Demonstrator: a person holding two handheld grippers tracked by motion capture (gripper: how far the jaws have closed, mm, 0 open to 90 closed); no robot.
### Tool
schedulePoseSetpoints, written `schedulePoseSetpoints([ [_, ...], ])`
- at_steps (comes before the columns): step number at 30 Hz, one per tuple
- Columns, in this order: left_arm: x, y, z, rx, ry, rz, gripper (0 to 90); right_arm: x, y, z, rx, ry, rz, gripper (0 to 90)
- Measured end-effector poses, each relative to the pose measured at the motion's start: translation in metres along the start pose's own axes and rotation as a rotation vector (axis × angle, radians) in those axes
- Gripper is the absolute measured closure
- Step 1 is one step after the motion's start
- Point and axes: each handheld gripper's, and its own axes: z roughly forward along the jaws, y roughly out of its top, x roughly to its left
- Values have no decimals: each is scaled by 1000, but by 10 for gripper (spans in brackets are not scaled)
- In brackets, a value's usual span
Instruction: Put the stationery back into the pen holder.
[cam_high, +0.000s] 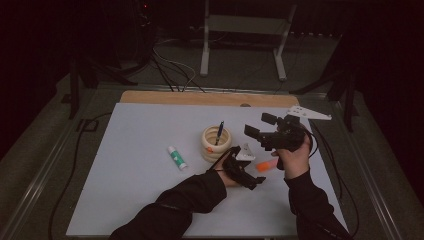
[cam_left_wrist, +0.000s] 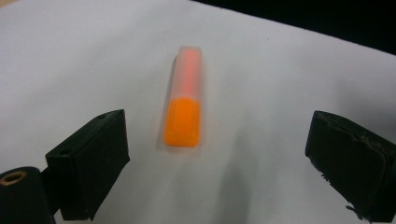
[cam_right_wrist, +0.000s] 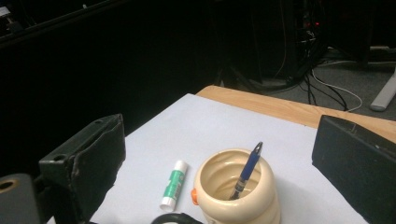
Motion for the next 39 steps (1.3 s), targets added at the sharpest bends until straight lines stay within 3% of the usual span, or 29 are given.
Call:
schedulePoseSetpoints([
  [4, 2, 1, 7, 22, 12, 5, 146, -1, 0, -1, -3, 1, 1, 25],
  [16, 6, 3, 28, 104, 41, 34, 257, -2, -1, -1, 1, 3, 3, 25],
  [27, 4, 8, 44, 167, 55, 80, 511, -2, -1, -2, 0, 4, 3, 25],
  [33, 8, 7, 49, 181, 57, 57, 644, -2, -2, -1, 0, 6, 4, 26],
  [39, 8, 8, 47, 173, 39, 53, 656, -3, -2, 0, -1, 9, 7, 26],
])
